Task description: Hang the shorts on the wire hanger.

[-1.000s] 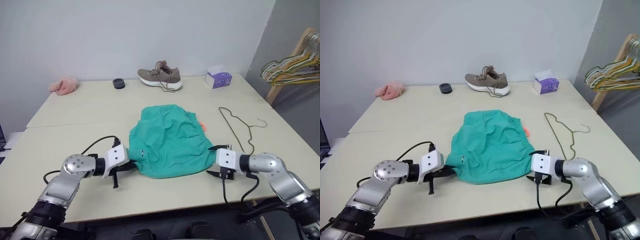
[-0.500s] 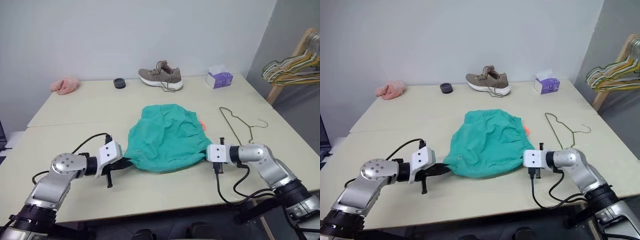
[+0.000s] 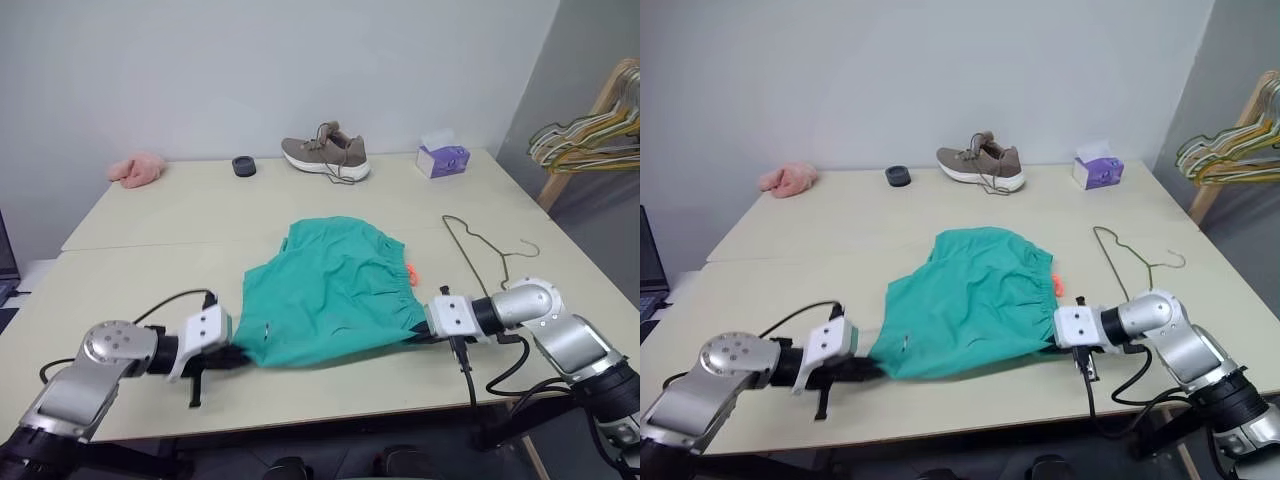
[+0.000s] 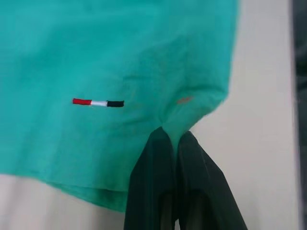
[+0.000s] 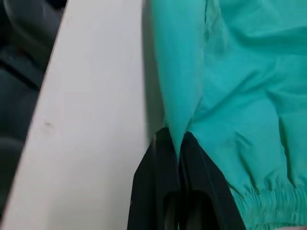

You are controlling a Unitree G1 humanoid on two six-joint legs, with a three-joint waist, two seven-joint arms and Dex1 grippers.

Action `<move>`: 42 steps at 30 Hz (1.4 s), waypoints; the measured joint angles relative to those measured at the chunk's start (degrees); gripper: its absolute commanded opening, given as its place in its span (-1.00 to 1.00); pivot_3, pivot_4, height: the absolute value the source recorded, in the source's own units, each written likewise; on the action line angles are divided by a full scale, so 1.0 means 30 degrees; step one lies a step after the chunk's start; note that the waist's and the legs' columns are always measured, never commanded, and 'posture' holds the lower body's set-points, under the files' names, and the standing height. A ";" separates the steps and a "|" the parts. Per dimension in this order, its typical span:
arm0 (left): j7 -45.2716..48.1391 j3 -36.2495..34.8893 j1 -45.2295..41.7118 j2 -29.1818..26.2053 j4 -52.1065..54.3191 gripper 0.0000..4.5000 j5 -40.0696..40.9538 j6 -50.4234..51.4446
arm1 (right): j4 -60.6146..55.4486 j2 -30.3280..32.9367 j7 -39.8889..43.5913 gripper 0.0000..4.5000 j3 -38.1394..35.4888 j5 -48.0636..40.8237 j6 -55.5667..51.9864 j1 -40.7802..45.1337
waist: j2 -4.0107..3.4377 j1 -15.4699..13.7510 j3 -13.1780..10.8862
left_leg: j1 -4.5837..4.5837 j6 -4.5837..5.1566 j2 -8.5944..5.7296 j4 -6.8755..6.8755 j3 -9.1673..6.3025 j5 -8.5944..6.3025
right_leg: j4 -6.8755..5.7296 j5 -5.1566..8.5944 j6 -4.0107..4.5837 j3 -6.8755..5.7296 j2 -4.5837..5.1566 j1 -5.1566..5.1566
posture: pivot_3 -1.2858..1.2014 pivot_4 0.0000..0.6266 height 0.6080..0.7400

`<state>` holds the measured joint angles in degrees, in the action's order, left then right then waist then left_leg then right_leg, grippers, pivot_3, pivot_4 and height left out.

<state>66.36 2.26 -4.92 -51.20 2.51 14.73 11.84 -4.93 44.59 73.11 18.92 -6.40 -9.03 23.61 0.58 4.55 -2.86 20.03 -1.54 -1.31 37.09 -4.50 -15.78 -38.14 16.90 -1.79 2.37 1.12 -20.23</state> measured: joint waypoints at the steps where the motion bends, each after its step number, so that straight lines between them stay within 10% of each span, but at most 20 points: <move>1: -0.0581 -0.0101 -0.0886 0.0388 -0.0520 -1.00 -0.0177 -0.0092 | 0.0333 -0.0358 -0.0239 -0.99 -0.0169 -0.0135 -0.0549 0.0727 | 0.0006 0.0010 -0.0004 | -0.0033 0.0006 -0.0001 -0.0003 0.0000 0.0004 | -0.0001 -0.0012 -0.0002 0.0001 -0.0003 0.0015 | -0.05 -1.00 1.00; 8: -0.5067 0.0498 -0.9589 0.4375 -0.8434 -1.00 -0.2925 -0.2023 | 1.2042 -0.3789 -0.4858 -0.99 -0.0380 0.2960 0.2205 1.0123 | 0.0015 0.0212 -0.0001 | -0.0022 0.0029 -0.0023 -0.0004 0.0070 0.0085 | -0.0016 -0.0190 0.0082 0.0005 -0.0019 0.0001 | -0.06 -1.00 1.00; 12: -0.9117 0.0602 -1.7073 0.5292 -1.6731 -1.00 -0.4795 -0.4282 | 1.9849 -0.6099 -0.9958 -0.99 0.0030 0.5680 0.5801 1.6586 | 0.0126 0.0634 0.0014 | 0.0493 -0.0206 -0.0064 0.0037 0.0066 0.0228 | -0.0282 -0.0211 0.0088 0.0044 0.0034 -0.0617 | -0.07 -1.00 1.00; 18: -1.5057 0.1077 -2.6067 0.3294 -2.3225 -1.00 -0.8164 -0.9658 | 2.4992 -0.7171 -1.7735 -0.99 0.1464 0.9841 1.0922 2.3035 | 0.0154 0.1733 0.0043 | 0.1139 -0.0363 -0.0067 -0.0058 0.0087 0.0306 | -0.0296 -0.0202 0.0085 0.0142 0.0080 -0.1287 | -0.06 -1.00 1.00; 23: -1.8763 0.3918 -2.8059 0.0215 -2.3110 -1.00 -1.2973 -1.4458 | 2.5055 -0.6522 -2.1243 -0.99 0.1610 1.1230 1.4462 2.4053 | 0.0143 0.2249 0.0039 | 0.1193 -0.0364 -0.0091 -0.0130 0.0064 0.0300 | -0.0281 -0.0187 0.0076 0.0170 0.0078 -0.1370 | -0.04 -1.00 1.00; 28: -1.8832 0.5383 -2.4771 -0.1548 -2.2048 -1.00 -1.5194 -1.7319 | 2.3489 -0.6515 -2.0460 -0.99 0.1678 1.1368 1.7725 1.9246 | 0.0104 0.2059 0.0054 | 0.0763 -0.0181 -0.0137 -0.0075 0.0067 0.0273 | -0.0346 -0.0185 0.0060 0.0109 0.0072 -0.0919 | -0.03 -1.00 1.00; 32: -1.3841 0.4468 -1.8201 -0.1224 -2.0966 -1.00 -1.2050 -1.7342 | 2.1080 -0.6935 -1.7368 -0.99 0.2168 1.0592 1.8690 1.4310 | 0.0057 0.2034 0.0007 | 0.0445 -0.0070 -0.0187 -0.0007 0.0058 0.0330 | -0.0537 -0.0192 0.0047 0.0083 0.0046 -0.0641 | -0.03 -1.00 1.00; 42: -0.2485 0.0229 0.0447 -0.3989 -0.3426 -1.00 -0.0377 -0.3734 | 0.6862 -0.4164 -0.5067 -0.99 0.3152 0.3866 1.1051 0.4419 | 0.0106 0.1753 0.0036 | 0.0506 -0.0064 -0.0056 0.0025 -0.0157 0.0336 | -0.0610 -0.0156 0.0192 -0.0017 0.0009 -0.0690 | -0.02 -1.00 1.00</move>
<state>58.90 2.94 -3.58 -63.17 -7.77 13.60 0.63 15.66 32.10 57.91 28.37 5.19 24.12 36.87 0.90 9.81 -2.75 21.55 -1.73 -1.48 37.16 -4.97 -14.77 -39.97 16.43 -1.22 2.32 1.15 -22.30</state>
